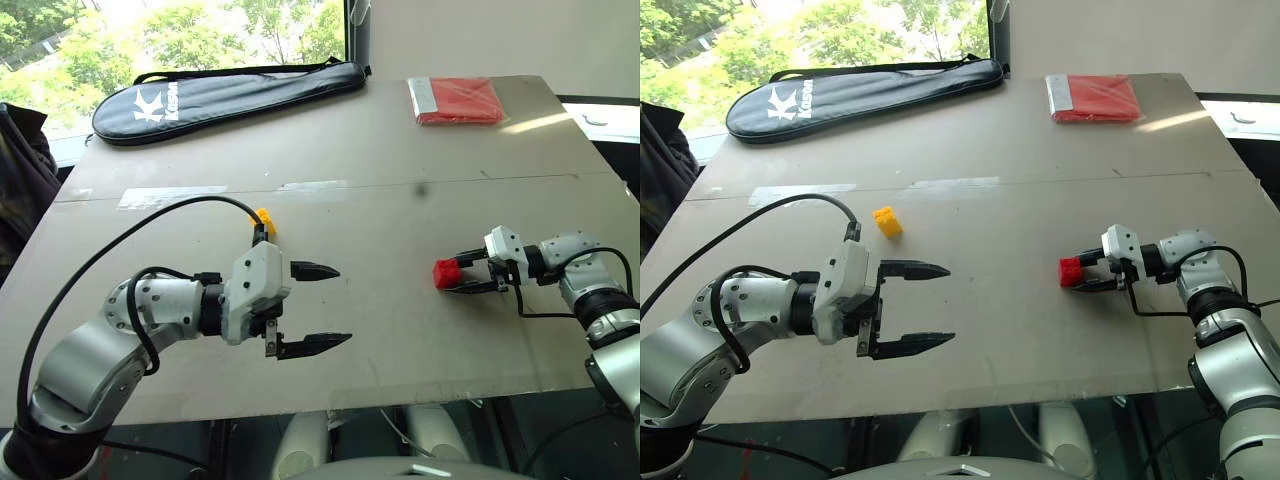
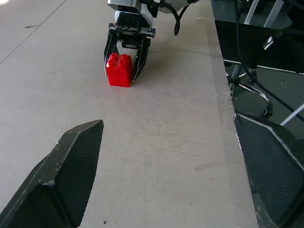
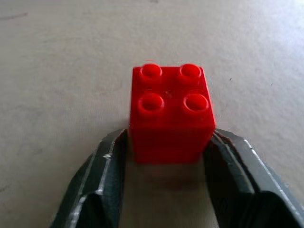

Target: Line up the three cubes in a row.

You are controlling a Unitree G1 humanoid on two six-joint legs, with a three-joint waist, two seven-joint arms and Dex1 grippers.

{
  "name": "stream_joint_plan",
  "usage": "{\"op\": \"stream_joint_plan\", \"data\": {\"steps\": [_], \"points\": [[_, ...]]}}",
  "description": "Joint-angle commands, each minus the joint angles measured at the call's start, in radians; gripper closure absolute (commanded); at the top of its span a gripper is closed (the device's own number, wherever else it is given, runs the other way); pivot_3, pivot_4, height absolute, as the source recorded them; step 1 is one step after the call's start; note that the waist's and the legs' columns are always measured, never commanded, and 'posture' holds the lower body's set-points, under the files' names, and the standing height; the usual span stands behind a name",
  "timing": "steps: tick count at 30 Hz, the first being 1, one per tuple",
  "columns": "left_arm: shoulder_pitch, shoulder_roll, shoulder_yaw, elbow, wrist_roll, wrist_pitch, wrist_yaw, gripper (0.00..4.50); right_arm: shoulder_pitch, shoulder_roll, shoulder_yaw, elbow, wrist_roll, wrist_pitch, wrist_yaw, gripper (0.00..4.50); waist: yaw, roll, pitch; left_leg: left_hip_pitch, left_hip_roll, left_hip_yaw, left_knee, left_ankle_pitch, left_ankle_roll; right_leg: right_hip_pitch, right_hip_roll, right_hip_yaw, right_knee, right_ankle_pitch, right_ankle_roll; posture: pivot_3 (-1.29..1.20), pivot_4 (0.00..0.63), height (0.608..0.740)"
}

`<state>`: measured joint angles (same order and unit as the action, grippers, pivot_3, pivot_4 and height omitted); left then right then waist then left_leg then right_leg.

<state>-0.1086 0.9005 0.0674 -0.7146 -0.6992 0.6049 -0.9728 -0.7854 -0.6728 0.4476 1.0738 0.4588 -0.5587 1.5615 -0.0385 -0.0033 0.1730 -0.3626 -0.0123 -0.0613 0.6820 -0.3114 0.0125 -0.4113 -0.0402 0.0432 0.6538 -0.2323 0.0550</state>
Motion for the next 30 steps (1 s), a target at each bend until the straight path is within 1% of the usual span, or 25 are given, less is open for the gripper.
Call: {"op": "stream_joint_plan", "data": {"steps": [1, 2, 12, 19, 24, 30], "points": [[-0.016, -0.005, -0.005, -0.019, -0.002, -0.014, 0.002, 0.0, -0.019, 0.006, -0.046, 0.026, -0.038, -0.061, 0.053, 0.14, 0.0, 0.0, 0.0, 0.0, 0.0, 0.0, 0.0, 0.0, 0.0, 0.0, 0.0, 0.0, 0.0, 0.0, 0.0, 0.0, 0.15, 0.74], [-0.017, -0.006, -0.007, -0.017, 0.0, -0.015, 0.001, 0.0, -0.021, 0.011, -0.059, 0.036, -0.051, -0.075, 0.053, 0.04, 0.0, 0.0, 0.0, 0.0, 0.0, 0.0, 0.0, 0.0, 0.0, 0.0, 0.0, 0.0, 0.0, 0.0, 0.0, 0.0, 0.15, 0.74], [-0.018, -0.011, -0.015, -0.016, 0.006, -0.019, 0.007, 0.0, -0.049, 0.023, -0.164, 0.088, -0.154, -0.138, 0.053, 0.04, -0.001, 0.0, 0.0, 0.001, 0.0, 0.001, 0.0, 0.0, 0.0, 0.0, 0.0, 0.0, 0.002, 0.0, 0.0, 0.0, 0.15, 0.74], [-0.023, -0.021, -0.033, -0.012, 0.019, -0.027, 0.01, 0.0, -0.061, 0.006, -0.244, 0.118, -0.236, -0.148, 0.031, 0.04, -0.001, 0.0, 0.0, 0.001, -0.001, 0.0, 0.0, 0.0, -0.001, 0.0, 0.0, 0.0, 0.002, 0.0, 0.0, 0.0, 0.15, 0.74], [-0.03, -0.023, -0.041, -0.003, 0.023, -0.034, 0.0, 0.0, -0.064, 0.017, -0.294, 0.126, -0.272, -0.137, 0.029, 0.04, -0.001, 0.0, 0.0, 0.001, -0.001, 0.001, 0.0, 0.001, -0.002, 0.0, 0.0, 0.001, 0.002, 0.0, 0.0, 0.0, 0.15, 0.74], [-0.03, -0.024, -0.045, 0.009, 0.036, -0.043, -0.012, 0.0, -0.063, 0.022, -0.325, 0.126, -0.302, -0.136, 0.03, 0.04, -0.002, 0.0, 0.0, 0.001, -0.001, 0.001, 0.0, 0.001, -0.002, 0.0, 0.0, 0.001, 0.002, 0.0, 0.0, 0.0, 0.15, 0.74]]}}
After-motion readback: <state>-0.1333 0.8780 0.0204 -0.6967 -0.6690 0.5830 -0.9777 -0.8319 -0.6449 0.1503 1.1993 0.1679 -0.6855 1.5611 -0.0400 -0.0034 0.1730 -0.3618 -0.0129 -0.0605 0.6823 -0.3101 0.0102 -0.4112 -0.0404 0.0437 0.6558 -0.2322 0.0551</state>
